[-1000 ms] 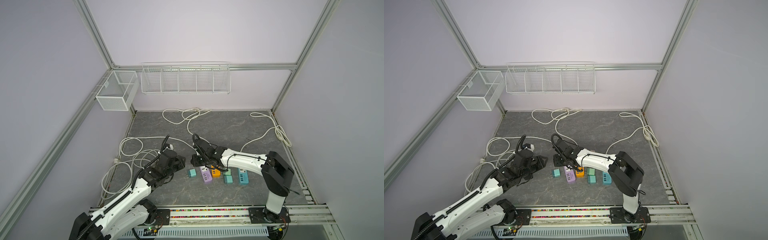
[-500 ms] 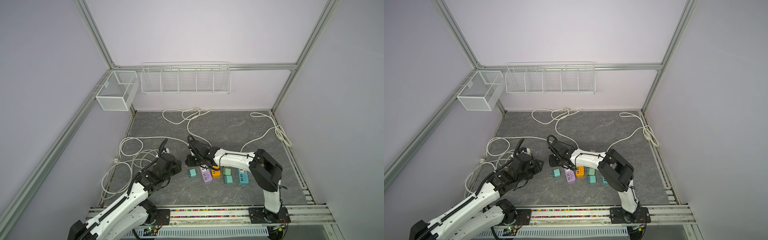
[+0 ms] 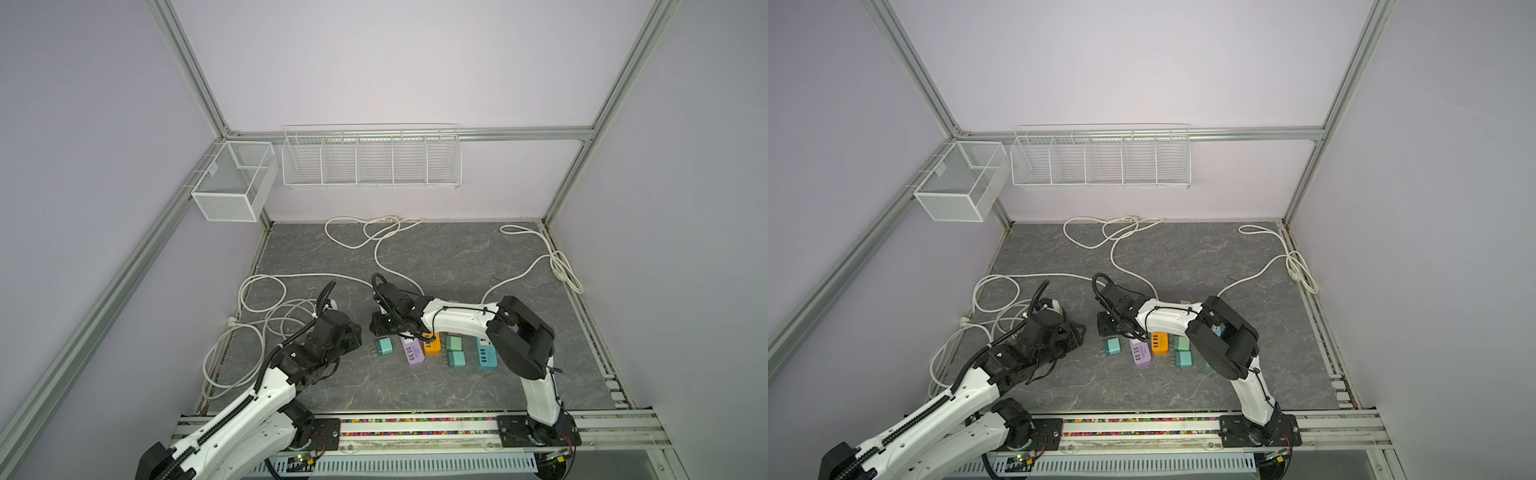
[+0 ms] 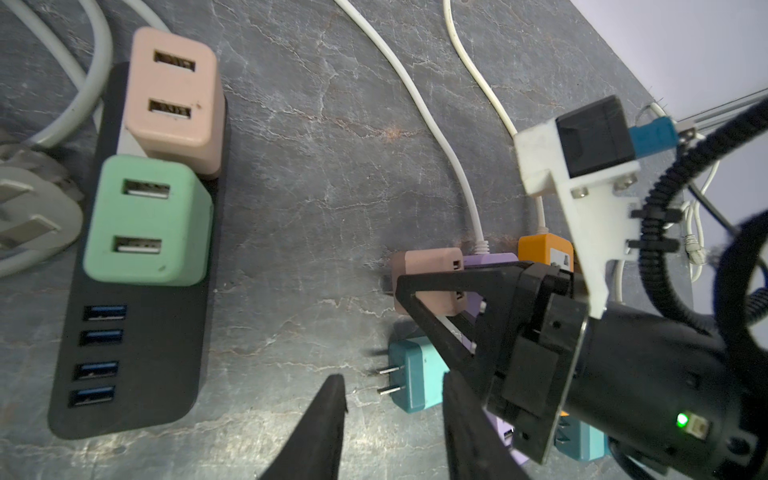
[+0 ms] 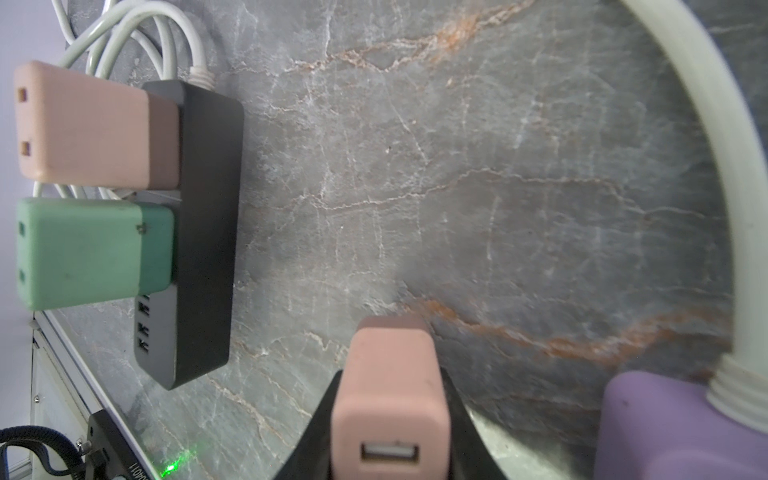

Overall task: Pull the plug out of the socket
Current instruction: 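Lower the pink plug beside the teal plug and open right gripper while left gripper withdraws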

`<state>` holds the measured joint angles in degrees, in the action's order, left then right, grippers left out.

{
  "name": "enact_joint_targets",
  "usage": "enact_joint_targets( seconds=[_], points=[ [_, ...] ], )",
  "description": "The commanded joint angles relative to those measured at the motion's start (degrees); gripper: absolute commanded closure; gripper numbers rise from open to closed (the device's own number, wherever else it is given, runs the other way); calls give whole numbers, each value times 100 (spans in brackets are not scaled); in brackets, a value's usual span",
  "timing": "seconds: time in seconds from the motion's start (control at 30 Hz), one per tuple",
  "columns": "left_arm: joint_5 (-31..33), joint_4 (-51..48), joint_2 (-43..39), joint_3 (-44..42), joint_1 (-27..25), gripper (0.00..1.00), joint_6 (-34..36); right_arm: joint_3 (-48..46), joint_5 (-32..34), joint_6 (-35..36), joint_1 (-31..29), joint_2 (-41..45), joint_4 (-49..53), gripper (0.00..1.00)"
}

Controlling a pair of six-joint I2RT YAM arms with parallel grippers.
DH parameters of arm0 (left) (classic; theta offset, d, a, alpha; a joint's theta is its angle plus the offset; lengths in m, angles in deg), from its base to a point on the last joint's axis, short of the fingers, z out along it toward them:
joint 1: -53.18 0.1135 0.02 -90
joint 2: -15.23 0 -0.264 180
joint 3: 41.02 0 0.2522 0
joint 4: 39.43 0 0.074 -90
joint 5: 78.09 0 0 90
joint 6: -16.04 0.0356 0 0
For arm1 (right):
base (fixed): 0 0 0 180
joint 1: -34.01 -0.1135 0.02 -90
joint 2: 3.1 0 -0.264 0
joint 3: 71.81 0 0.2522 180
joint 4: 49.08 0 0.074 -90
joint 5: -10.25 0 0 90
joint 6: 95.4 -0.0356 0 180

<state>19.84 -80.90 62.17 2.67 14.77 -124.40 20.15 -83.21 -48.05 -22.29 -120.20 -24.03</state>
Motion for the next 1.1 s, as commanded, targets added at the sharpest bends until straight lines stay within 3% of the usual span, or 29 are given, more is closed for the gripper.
enact_joint_targets(
  seconds=[0.0, 0.37, 0.6, 0.8, 1.07],
  points=[
    [114, -19, 15, -45, -8, 60, -24, 60, 62, -84, 27, -93, 22, 69],
    [146, -42, 18, -24, -9, 59, 7, -49, 294, 78, 53, 323, 213, 44],
    [250, -370, -22, 82, 16, 55, 110, -376, 363, 362, 54, 1028, 271, 30],
    [527, -1001, -103, 166, 84, 45, 144, -863, 292, 841, 73, 1772, 226, 20],
    [965, -1609, -286, 109, 188, 21, 104, -1577, 153, 1386, 92, 2359, -55, 6]
  ],
)
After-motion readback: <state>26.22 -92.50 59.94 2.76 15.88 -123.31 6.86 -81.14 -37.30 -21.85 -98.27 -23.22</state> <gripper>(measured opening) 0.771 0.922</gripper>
